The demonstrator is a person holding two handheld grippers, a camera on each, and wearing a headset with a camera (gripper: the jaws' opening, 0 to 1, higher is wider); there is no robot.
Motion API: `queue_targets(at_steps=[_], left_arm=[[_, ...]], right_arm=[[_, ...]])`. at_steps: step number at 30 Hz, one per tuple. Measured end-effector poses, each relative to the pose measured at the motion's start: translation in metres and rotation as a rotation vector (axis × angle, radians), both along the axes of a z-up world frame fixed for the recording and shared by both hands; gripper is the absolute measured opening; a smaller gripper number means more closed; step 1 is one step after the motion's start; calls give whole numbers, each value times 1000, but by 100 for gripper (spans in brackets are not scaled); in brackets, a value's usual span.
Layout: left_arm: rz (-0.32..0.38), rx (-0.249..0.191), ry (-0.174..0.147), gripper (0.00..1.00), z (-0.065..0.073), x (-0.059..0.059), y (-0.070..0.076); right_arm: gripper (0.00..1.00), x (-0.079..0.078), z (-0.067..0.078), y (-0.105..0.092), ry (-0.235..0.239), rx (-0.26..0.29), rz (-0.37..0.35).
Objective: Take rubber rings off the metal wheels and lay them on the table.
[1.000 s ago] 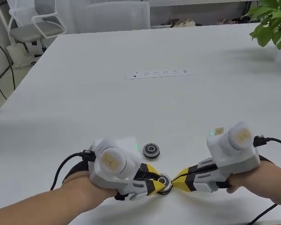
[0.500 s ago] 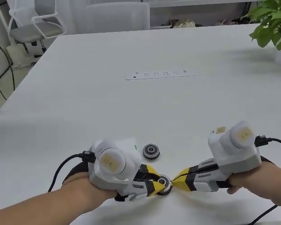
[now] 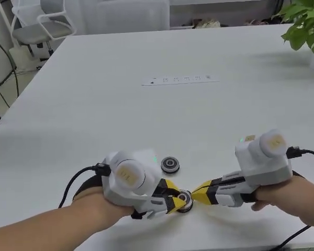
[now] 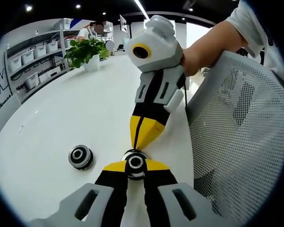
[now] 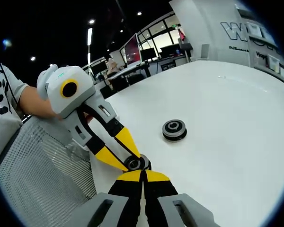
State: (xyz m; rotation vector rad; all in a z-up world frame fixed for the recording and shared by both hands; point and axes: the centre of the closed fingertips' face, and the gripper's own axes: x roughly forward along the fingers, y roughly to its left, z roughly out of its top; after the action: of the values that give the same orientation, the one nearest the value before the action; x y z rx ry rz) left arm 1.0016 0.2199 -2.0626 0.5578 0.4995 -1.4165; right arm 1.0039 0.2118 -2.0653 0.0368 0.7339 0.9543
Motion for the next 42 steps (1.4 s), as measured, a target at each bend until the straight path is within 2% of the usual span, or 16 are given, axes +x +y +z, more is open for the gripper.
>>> queue_targets(at_steps=[13, 16, 30, 42], left_arm=[[6, 3, 7, 7, 0, 1, 0], [7, 4, 9, 7, 0, 0, 0], [12, 10, 12, 7, 0, 0, 0], [9, 9, 10, 7, 0, 1, 1]], right_arm=[[0, -2, 2, 5, -3, 15, 14], [0, -3, 3, 8, -19, 12, 34], [0, -4, 2, 10, -36, -5, 52], [0, -3, 4, 10, -24, 15, 40]])
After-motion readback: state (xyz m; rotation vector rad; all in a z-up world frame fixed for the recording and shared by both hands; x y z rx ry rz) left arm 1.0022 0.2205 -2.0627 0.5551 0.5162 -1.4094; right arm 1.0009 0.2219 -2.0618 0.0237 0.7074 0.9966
